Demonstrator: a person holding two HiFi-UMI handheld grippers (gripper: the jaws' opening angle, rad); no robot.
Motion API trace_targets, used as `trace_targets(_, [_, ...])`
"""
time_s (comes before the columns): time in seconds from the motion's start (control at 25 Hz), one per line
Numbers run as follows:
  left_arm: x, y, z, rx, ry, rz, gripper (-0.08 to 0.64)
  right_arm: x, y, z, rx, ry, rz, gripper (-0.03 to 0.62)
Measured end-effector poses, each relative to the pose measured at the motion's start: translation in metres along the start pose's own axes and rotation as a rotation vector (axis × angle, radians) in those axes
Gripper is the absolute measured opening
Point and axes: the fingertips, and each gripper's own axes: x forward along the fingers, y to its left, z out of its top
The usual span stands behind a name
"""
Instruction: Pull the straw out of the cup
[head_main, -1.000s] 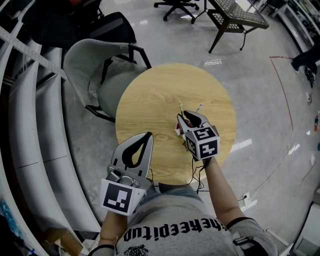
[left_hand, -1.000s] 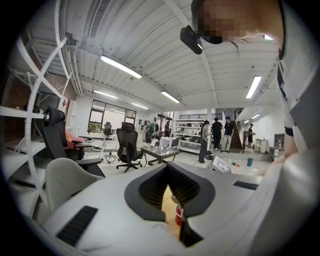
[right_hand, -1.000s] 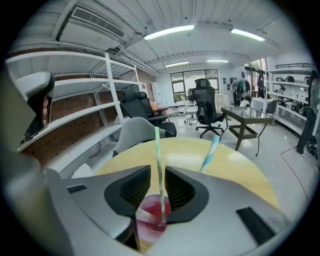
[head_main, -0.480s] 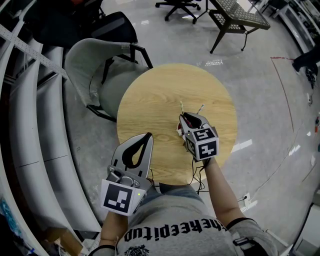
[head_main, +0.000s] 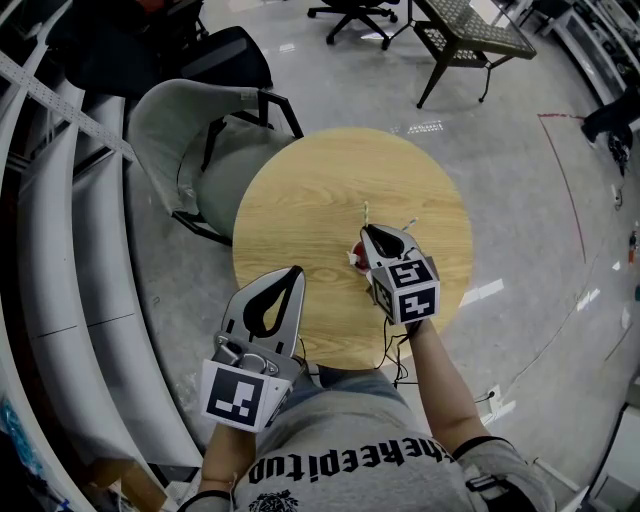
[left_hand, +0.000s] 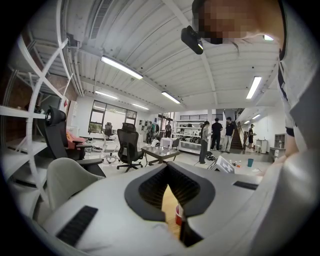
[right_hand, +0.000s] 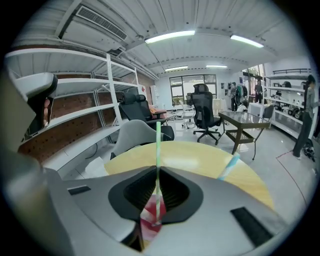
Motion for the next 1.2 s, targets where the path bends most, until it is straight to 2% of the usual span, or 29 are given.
trace_targets(0.64, [-0.006,-0.007,0.005,0.034,-0.025,-0.065,0.026,-0.032,0.006,0.028,-0.033,-0.128,-0.059,0.048])
trace_targets(0.84, [-0.007,-0.007,0.019,0.040,-0.085,-0.092,0.026,-0.047,0.010,0.040,-0.036,-0.162,-0.086,0.048])
trace_targets(0.96, [-0.007,-0.010,0.023,0.048,-0.091,-0.118,0.026,-0.057,0.012,0.046,-0.023,-0.183,-0.095,0.047])
trace_targets(1.2, [-0.012,-0.017,0.017,0.058,-0.037,-0.193,0.026,-0.076,0.018,0.052,0.004,-0.227,-0.129,0.046])
